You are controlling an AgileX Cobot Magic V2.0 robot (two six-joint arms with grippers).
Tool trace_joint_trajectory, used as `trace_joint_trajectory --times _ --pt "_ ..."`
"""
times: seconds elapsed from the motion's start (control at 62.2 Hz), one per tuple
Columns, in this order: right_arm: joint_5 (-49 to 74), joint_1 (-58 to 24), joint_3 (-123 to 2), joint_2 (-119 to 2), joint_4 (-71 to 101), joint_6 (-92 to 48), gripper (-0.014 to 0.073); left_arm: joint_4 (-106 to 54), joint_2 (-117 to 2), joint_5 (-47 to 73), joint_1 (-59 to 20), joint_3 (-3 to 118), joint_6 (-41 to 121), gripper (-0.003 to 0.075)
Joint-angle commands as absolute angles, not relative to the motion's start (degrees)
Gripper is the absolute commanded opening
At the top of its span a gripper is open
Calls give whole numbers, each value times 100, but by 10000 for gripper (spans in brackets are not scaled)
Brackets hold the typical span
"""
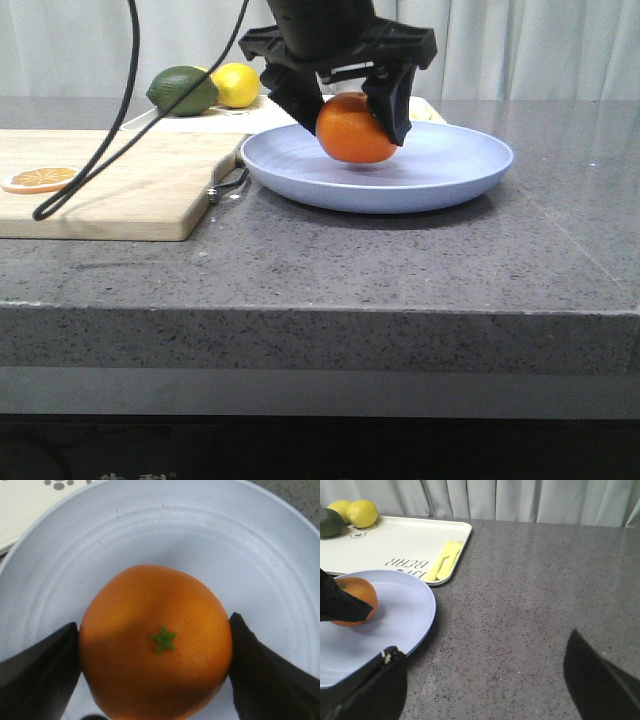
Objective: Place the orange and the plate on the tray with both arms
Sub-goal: 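Lower the orange onto the plate, open the left gripper, withdraw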
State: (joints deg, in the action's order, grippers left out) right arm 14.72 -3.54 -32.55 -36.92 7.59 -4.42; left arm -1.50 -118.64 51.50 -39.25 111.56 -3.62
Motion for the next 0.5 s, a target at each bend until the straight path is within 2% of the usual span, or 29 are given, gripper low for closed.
trace_joint_trajectory --times 0.0,0.482 --pt "1006 -355 -3458 -3720 764 -496 641 -130 -11511 4986 -3965 11440 -371 584" --pt "1006 -355 -3458 -3720 764 -496 641 -140 -11463 5266 -3970 11665 -371 592"
